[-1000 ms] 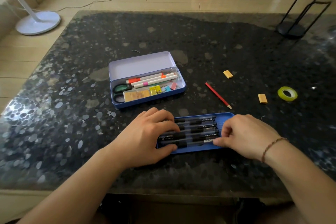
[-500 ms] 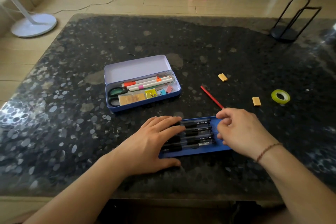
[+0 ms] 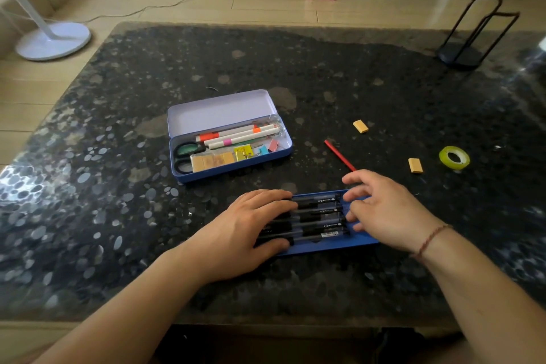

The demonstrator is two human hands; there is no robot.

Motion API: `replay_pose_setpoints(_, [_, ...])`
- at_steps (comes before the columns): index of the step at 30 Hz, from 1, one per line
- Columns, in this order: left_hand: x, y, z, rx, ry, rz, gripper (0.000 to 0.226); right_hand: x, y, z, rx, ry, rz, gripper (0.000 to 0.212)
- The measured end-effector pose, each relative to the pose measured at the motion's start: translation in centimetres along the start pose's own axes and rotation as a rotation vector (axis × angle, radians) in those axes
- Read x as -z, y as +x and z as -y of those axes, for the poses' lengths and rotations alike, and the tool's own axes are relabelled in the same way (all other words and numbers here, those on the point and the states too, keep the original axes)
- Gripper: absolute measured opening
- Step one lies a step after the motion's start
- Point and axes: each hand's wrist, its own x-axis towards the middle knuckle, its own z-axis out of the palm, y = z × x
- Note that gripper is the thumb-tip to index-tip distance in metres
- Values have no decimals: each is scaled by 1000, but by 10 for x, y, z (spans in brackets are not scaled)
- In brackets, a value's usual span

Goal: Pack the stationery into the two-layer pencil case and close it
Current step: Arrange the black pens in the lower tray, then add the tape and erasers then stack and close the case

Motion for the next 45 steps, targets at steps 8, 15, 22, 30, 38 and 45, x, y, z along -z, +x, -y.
replay_pose_setpoints(8, [4, 3, 0, -11, 22, 2, 56, 15, 59, -1, 101, -451, -437, 20])
replay_pose_setpoints(15, [6, 3, -1, 11, -5, -6, 54, 25, 40, -8, 247, -667, -330, 15])
replay_pose_setpoints(22, [5, 0, 0, 107, 10, -154, 42, -7, -55, 0, 652, -506, -69, 12])
replay_pose_setpoints(30, [5, 0, -5, 109, -9, -152, 47, -41, -62, 7, 794, -640, 10, 17])
replay_pose_setpoints(38, [-5, -2, -9, 57, 147, -5, 94, 0, -43, -7, 840, -561, -164, 19])
replay_pose_setpoints(45, [-17, 15, -31, -221, 322, 15, 73, 128, 65, -97, -124, -649, -328, 57])
